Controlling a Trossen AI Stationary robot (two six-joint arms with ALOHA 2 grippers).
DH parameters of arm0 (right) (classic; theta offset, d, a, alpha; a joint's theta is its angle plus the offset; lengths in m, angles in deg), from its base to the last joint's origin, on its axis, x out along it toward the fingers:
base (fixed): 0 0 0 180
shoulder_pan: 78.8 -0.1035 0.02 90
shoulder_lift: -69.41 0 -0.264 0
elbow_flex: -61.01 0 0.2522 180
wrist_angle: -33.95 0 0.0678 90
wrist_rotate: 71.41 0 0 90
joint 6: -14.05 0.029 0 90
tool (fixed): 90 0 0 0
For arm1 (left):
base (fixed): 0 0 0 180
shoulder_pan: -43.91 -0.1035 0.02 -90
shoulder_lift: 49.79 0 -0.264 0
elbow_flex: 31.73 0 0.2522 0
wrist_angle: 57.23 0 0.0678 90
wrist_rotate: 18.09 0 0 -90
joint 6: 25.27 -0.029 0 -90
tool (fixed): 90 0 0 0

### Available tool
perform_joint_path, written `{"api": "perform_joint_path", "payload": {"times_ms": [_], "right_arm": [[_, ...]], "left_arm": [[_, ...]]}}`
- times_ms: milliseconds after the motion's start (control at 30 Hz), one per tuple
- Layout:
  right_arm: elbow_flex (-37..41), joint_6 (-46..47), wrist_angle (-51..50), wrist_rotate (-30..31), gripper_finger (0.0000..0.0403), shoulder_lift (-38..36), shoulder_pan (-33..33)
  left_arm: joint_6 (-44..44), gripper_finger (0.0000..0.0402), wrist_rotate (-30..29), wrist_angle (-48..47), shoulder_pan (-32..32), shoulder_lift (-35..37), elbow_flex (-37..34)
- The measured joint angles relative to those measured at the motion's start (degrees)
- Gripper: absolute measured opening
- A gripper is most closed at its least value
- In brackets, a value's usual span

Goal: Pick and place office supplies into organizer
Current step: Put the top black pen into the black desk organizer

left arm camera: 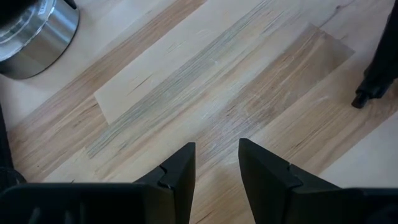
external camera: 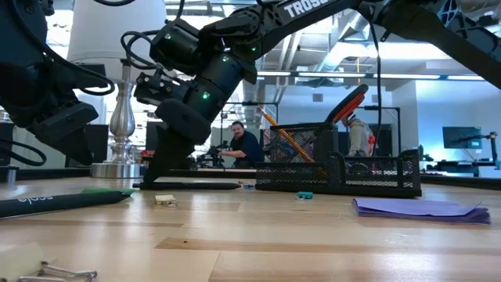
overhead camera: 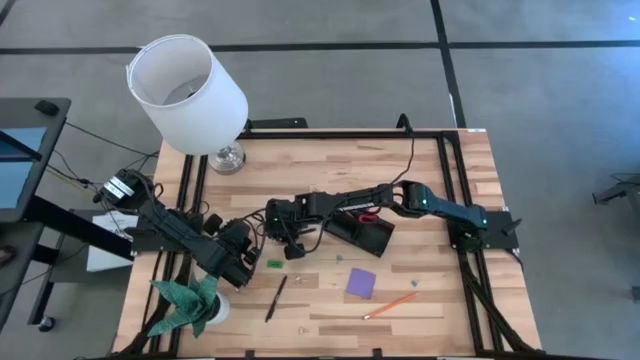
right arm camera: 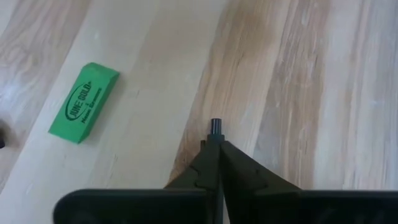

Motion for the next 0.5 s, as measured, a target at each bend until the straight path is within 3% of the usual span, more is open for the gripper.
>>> {"api": "perform_joint_path", "payload": {"times_ms": [133, 500], "right_arm": [[0.0, -3.4, -0.5, 0.0, 0.0036, 0.0, -0.1], [0.1, -3.5, 3.5, 0.2, 0.0167, 0.9, -0.5]], "left_arm": [[0.0, 0.0119, 0.0, 0.0, 0.0, 0.0, 0.0], [0.0, 0.0119, 0.0, 0.0, 0.0, 0.0, 0.0]]}}
